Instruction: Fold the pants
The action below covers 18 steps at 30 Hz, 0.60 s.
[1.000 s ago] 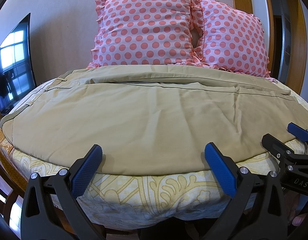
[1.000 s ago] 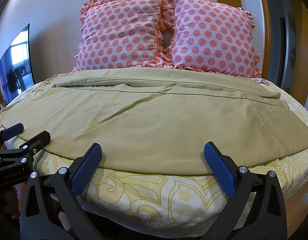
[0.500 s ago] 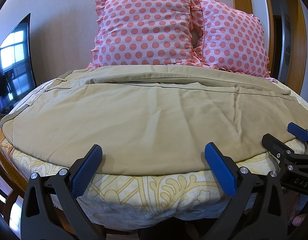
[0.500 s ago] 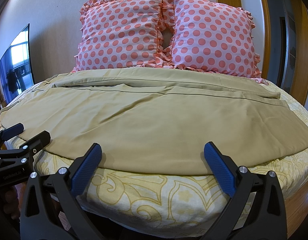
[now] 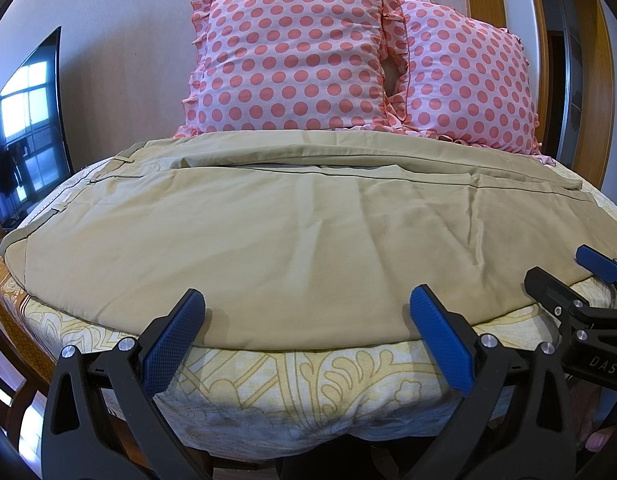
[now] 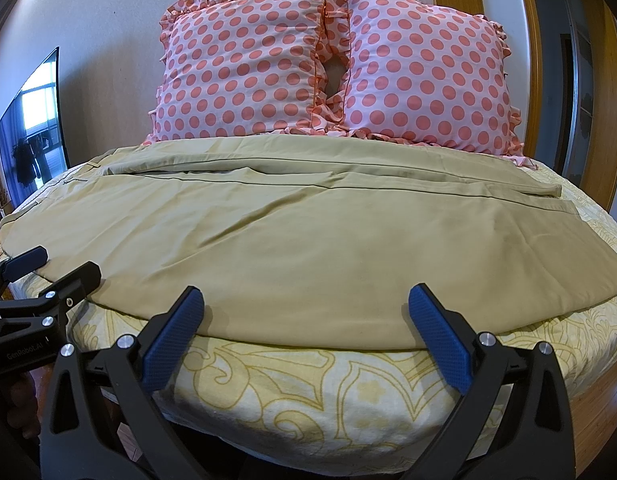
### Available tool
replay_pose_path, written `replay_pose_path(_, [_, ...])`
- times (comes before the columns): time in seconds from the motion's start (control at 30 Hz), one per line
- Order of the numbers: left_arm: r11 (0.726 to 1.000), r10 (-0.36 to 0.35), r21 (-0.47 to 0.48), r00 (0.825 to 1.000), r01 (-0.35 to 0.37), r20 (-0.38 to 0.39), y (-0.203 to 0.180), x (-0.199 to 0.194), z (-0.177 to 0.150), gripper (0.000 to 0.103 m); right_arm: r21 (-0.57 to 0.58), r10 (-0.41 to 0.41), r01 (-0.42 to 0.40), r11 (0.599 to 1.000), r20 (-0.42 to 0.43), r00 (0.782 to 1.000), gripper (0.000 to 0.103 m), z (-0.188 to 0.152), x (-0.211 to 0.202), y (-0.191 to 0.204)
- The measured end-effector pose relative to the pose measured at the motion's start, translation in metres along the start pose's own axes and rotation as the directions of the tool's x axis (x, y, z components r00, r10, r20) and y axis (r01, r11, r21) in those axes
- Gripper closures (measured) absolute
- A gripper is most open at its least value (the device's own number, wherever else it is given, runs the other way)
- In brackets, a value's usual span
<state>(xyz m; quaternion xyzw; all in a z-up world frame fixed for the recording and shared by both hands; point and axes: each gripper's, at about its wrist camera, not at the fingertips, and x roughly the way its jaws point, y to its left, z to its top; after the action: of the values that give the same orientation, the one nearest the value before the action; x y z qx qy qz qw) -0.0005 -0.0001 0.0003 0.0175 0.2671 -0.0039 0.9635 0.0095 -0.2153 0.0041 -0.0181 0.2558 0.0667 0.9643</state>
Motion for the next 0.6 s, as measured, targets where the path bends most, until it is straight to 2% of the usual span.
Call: replay_pose_path(0.6, [1.000, 0.000, 0.000, 1.000, 0.000, 0.000, 0.0000, -0.0001, 0.0000, 0.001, 0.000, 0.001, -0.001, 1.000, 0.001, 1.000, 0.002, -0.0007, -0.0009, -0.0012])
